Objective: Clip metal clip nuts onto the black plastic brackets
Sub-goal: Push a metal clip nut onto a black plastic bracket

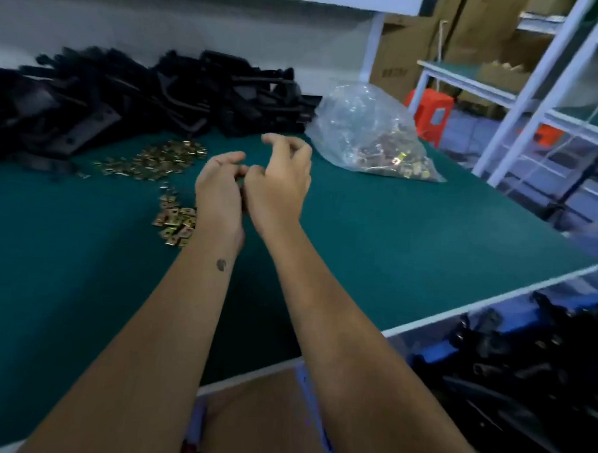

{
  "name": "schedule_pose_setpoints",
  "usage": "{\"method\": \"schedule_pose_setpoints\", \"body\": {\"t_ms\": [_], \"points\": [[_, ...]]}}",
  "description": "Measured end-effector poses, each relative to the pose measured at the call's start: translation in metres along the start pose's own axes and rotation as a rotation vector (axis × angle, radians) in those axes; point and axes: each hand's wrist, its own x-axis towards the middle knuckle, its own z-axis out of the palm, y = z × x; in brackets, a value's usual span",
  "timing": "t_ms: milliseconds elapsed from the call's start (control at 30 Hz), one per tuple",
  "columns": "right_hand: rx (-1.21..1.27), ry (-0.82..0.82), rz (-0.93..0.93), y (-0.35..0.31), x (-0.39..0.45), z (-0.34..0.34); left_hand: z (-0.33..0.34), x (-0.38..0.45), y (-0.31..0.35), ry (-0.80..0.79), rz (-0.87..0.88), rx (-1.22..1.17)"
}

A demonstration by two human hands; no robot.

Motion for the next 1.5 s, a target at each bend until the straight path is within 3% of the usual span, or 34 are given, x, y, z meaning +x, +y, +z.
{"method": "schedule_pose_setpoints", "body": {"t_ms": [200,333,433,500,600,667,800,867,1100,1233,1267,1400,1500], "points": [[-0.032,-0.254,-0.096,-0.013,-0.005,0.077,-0.08,0.04,0.016,0.165,0.113,0.092],[-0.13,-0.386,-0.096,-0.001,0.008,0.095,-0.12,0.066,0.014,0.195,0.243,0.227],[-0.117,-0.48,-0.008,0.007,0.024,0.101,-0.139,0.085,0.021,0.131,0.356,0.343],[-0.101,-0.527,0.058,0.009,0.031,0.103,-0.15,0.101,0.026,0.156,0.445,0.542],[-0.144,-0.54,0.096,0.014,0.041,0.111,-0.164,0.124,0.032,0.43,0.522,0.941],[-0.175,-0.534,0.109,0.019,0.046,0.118,-0.165,0.137,0.037,0.502,0.462,1.029],[-0.169,-0.496,0.148,0.024,0.051,0.124,-0.163,0.156,0.038,0.309,0.111,1.386],[-0.15,-0.486,0.148,0.024,0.05,0.123,-0.162,0.158,0.034,0.286,0.066,1.543],[-0.069,-0.454,0.147,0.021,0.045,0.117,-0.16,0.143,0.033,0.357,0.377,1.407],[0.019,-0.45,0.158,0.022,0.042,0.112,-0.154,0.132,0.035,0.519,0.613,1.302],[0.035,-0.445,0.158,0.022,0.042,0.111,-0.156,0.132,0.035,0.535,0.605,1.314],[0.027,-0.522,0.102,0.02,0.043,0.107,-0.163,0.137,0.034,0.443,0.263,1.528],[-0.29,-0.652,-0.068,0.021,0.041,0.106,-0.165,0.137,0.033,0.376,0.301,1.587]]}}
